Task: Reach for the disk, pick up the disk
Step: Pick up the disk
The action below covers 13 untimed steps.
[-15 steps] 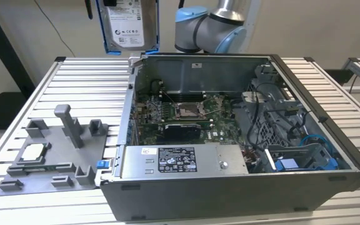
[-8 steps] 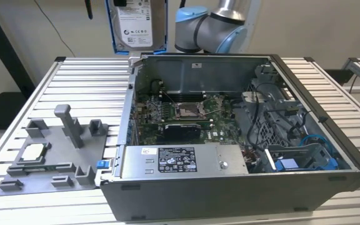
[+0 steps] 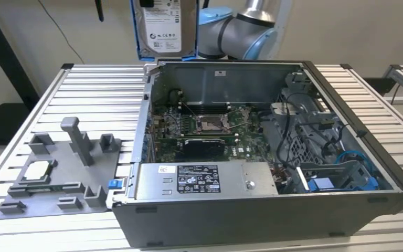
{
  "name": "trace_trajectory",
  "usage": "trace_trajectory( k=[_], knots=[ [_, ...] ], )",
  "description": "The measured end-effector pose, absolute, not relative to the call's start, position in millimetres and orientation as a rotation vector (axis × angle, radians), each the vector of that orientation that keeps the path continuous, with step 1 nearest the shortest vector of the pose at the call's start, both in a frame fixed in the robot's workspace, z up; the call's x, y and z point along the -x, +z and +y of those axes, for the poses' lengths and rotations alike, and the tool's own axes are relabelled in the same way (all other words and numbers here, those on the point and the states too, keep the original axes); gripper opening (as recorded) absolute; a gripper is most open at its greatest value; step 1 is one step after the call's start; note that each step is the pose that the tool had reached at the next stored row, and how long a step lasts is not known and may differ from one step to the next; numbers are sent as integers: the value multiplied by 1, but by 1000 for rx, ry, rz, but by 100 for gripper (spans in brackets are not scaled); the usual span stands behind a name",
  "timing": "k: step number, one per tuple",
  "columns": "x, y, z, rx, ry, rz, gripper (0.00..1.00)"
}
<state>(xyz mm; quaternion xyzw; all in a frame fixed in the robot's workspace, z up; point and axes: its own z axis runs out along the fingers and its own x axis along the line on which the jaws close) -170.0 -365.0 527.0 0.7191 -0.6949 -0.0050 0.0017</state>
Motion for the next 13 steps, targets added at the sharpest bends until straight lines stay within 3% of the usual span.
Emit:
trace_trajectory(
  k=[13],
  knots=[
    [139, 527, -365, -2257, -16, -2181, 0]
  ],
)
